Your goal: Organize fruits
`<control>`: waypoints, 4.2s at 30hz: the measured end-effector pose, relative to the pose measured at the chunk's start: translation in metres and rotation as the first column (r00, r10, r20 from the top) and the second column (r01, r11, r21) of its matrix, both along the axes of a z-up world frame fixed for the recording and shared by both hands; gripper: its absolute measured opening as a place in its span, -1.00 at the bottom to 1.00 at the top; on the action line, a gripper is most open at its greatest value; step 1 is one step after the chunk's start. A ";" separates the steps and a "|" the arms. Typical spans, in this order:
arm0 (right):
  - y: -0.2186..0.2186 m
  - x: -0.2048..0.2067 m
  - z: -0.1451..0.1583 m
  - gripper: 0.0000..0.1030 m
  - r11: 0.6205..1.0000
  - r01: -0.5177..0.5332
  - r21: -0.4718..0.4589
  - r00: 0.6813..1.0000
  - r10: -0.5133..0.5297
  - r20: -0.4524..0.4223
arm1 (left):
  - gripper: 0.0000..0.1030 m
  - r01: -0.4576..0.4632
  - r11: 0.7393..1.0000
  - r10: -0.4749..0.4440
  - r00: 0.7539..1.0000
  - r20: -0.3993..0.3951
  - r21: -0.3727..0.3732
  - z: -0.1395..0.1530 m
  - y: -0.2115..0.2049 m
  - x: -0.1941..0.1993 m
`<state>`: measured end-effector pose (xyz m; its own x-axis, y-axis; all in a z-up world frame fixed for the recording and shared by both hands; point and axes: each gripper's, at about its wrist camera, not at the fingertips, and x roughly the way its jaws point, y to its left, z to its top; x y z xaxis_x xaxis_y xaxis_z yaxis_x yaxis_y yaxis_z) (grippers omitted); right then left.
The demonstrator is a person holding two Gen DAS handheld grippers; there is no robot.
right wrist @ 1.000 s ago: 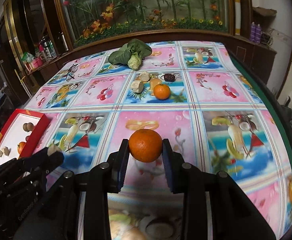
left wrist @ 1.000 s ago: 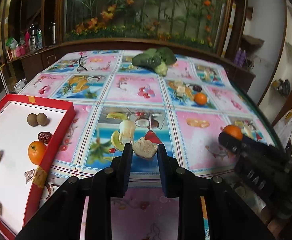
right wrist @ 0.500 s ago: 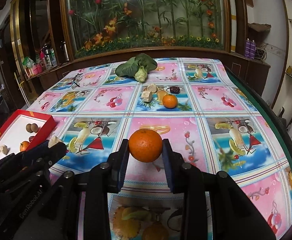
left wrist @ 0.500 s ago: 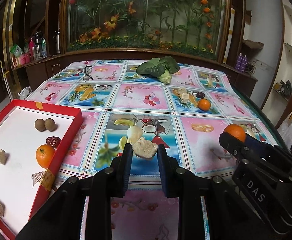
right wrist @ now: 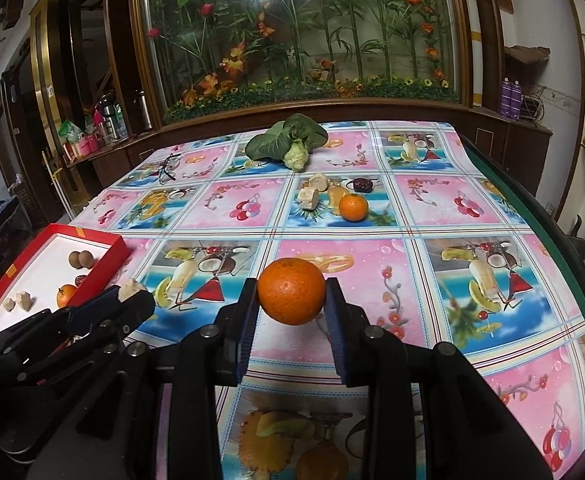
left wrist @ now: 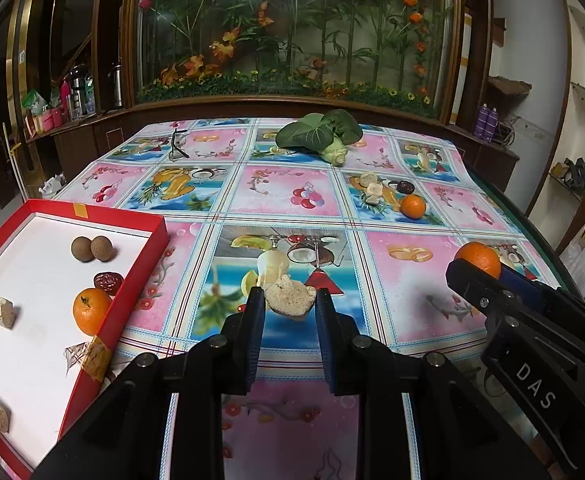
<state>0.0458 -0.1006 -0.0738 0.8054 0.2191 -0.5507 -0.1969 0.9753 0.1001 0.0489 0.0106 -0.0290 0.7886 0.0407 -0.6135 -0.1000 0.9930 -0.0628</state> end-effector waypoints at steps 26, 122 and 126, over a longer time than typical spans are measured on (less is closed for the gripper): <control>0.001 -0.002 0.002 -0.33 1.000 -0.009 0.013 1.000 0.009 0.001 | -0.52 -0.008 1.000 0.008 1.000 -0.003 -0.002 -0.002 0.001 0.001; 0.238 -0.032 -0.018 0.21 0.814 -0.573 -0.099 0.815 0.552 -0.178 | 0.49 -0.554 0.832 0.544 0.808 -0.226 0.021 0.020 0.284 -0.044; 0.193 -0.035 -0.001 0.31 0.849 -0.524 -0.070 0.850 0.515 -0.113 | 0.52 -0.563 0.826 0.555 0.814 -0.173 0.002 0.035 0.269 -0.048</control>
<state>0.0104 0.0926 -0.0750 0.5368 0.5357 -0.6519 -0.6720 0.7386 0.0536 0.0010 0.2798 0.0062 0.5305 0.4123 -0.7407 -0.6498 0.7589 -0.0430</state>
